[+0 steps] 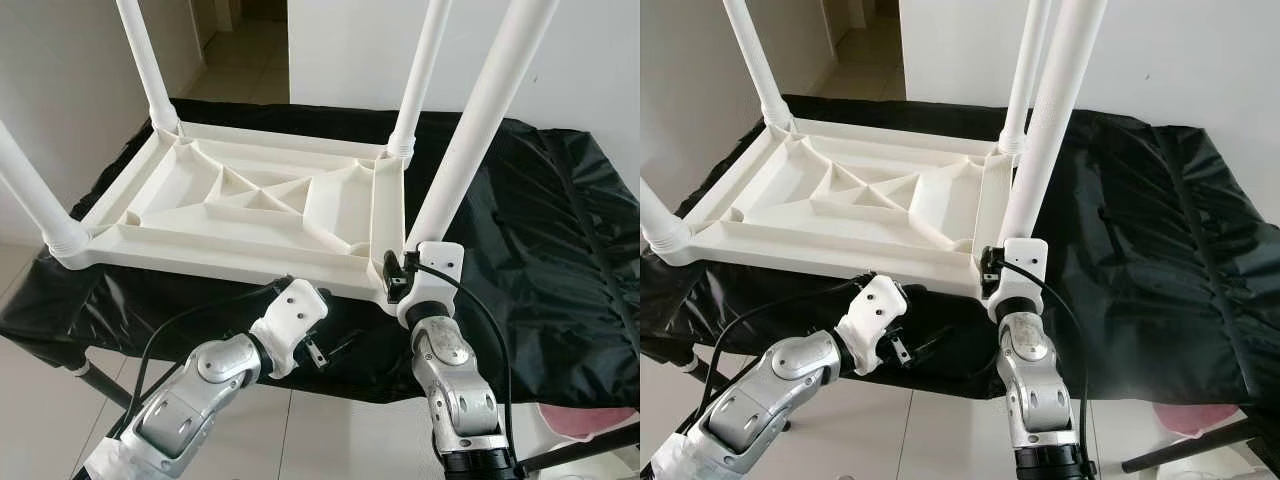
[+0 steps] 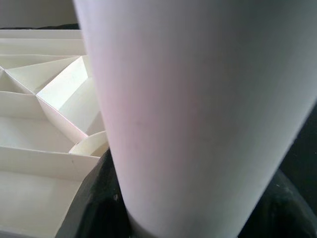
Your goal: Building children table
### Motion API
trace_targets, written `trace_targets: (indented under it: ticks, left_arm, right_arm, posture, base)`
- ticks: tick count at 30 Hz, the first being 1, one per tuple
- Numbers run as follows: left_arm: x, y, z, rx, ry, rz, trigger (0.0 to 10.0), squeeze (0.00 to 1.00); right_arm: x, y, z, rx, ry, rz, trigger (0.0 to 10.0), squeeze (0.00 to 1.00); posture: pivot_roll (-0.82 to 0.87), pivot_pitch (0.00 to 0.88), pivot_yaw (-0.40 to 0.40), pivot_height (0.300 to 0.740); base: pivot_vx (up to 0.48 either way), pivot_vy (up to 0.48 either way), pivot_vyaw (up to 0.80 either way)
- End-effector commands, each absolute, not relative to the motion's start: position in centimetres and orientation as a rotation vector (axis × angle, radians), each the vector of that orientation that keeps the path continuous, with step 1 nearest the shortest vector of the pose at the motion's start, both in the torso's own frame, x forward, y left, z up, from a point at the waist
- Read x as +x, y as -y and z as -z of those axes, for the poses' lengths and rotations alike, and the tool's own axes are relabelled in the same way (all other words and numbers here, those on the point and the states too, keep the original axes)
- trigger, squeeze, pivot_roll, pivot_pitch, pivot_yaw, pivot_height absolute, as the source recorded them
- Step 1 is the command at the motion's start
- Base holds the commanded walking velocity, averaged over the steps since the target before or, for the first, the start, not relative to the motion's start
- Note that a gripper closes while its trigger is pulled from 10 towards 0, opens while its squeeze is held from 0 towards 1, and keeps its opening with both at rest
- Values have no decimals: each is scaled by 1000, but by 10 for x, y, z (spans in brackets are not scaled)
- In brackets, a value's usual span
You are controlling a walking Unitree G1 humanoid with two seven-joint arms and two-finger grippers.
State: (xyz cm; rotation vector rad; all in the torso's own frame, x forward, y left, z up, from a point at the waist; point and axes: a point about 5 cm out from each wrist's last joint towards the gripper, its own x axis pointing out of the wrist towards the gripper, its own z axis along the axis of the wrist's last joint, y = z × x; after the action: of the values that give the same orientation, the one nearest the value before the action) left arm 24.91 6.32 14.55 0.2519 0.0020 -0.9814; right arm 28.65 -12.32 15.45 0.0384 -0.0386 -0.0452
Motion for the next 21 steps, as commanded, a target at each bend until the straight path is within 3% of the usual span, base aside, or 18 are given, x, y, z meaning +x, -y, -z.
trace_targets:
  ticks: [1, 5, 6, 21]
  left_arm:
    - [244, -61, -142, 264, -20, 1045, 10000, 0]
    - [244, -60, -142, 263, -20, 1044, 10000, 0]
    - [243, -60, -142, 263, -22, 1045, 10000, 0]
    - [245, -63, -143, 265, -20, 1027, 10000, 0]
  right_arm:
    - [281, 120, -141, 115, -36, 69, 10000, 0]
    - [280, 118, -143, 119, -29, 77, 10000, 0]
    - [281, 120, -146, 120, -11, 83, 10000, 1000]
    - [282, 139, -154, 37, 34, -176, 10000, 1000]
  posture:
    - [-20, 78, 9, 740]
    - [-20, 78, 9, 740]
    - [-21, 82, 8, 740]
    - [-20, 89, 10, 740]
  base:
    - [0, 0, 0]
    - [0, 0, 0]
    - [0, 0, 0]
    - [0, 0, 0]
